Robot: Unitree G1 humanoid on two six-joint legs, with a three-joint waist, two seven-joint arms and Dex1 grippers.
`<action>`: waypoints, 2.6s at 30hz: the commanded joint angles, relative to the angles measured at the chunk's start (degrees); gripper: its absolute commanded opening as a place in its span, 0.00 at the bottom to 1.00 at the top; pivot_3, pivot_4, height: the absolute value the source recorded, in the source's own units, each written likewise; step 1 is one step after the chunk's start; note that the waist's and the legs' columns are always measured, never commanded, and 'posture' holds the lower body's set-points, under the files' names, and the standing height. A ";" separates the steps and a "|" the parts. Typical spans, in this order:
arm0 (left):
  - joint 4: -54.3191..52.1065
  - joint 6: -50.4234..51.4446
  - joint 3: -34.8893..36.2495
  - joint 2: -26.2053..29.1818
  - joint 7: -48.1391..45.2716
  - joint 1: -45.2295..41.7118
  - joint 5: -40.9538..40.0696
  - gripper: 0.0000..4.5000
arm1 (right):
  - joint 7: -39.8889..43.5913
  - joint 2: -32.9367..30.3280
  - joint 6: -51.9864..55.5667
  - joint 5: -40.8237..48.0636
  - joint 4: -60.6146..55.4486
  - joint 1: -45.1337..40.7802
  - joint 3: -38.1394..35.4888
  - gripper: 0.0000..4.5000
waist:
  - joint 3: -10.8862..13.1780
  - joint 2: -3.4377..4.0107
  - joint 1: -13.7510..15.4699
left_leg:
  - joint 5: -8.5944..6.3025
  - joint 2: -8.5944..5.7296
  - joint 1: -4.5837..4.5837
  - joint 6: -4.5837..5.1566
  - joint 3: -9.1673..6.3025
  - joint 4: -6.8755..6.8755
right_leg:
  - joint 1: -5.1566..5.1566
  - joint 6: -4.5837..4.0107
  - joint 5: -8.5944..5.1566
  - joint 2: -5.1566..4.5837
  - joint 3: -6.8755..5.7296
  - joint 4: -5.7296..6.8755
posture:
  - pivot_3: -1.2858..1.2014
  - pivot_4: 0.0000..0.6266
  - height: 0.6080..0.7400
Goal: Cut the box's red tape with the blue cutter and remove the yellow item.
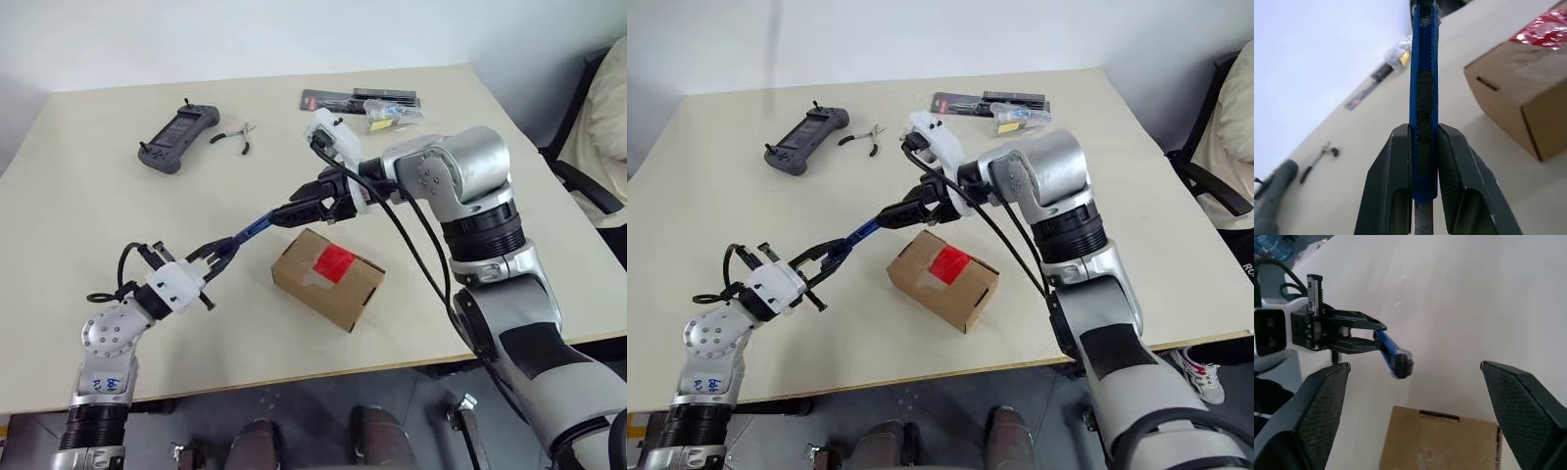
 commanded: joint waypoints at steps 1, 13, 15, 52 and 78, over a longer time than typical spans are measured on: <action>1.16 -2.81 -0.63 -0.51 3.35 -1.95 1.91 0.09 | -0.16 0.85 -0.46 1.05 2.17 -2.99 0.59 0.99 | 0.00 0.00 0.01 | 0.00 0.00 -0.01 0.00 0.00 0.00 | 0.00 0.00 0.00 0.00 0.00 0.00 | 0.52 0.24 1.00; 2.18 -3.94 -4.49 -0.97 3.79 -3.98 0.74 0.09 | 6.27 1.76 -11.00 -0.27 9.69 -4.24 6.40 0.99 | 0.01 -0.01 -0.52 | 0.00 0.00 -0.04 0.00 -0.01 0.00 | -0.01 0.01 0.01 0.00 -0.02 -0.02 | 0.52 0.24 1.00; 1.98 -3.74 -4.65 -0.86 3.82 -4.11 0.56 0.09 | 8.17 1.33 -12.61 -0.90 10.54 -4.34 7.69 0.99 | 0.01 -0.01 -0.56 | 0.00 0.00 -0.04 0.00 -0.02 0.00 | -0.01 0.01 0.01 0.00 -0.03 -0.02 | 0.52 0.24 1.00; -12.65 36.04 1.69 5.94 -0.52 -1.59 -11.37 0.94 | 9.42 -4.52 -16.78 -3.87 6.06 -1.91 4.25 0.03 | 0.07 -0.12 -0.54 | -0.01 0.01 -0.06 0.00 -0.07 0.01 | -0.01 0.02 0.01 0.00 -0.05 -0.01 | 0.52 0.24 1.00; -19.77 72.81 -14.01 10.70 -13.27 -21.55 -32.34 0.31 | -8.07 -22.41 3.63 4.48 -31.19 14.29 -8.21 0.03 | 0.27 -0.40 2.01 | -0.02 0.00 -0.12 -0.03 0.07 0.10 | -0.07 0.02 0.01 0.09 0.14 -0.12 | 0.52 0.24 1.00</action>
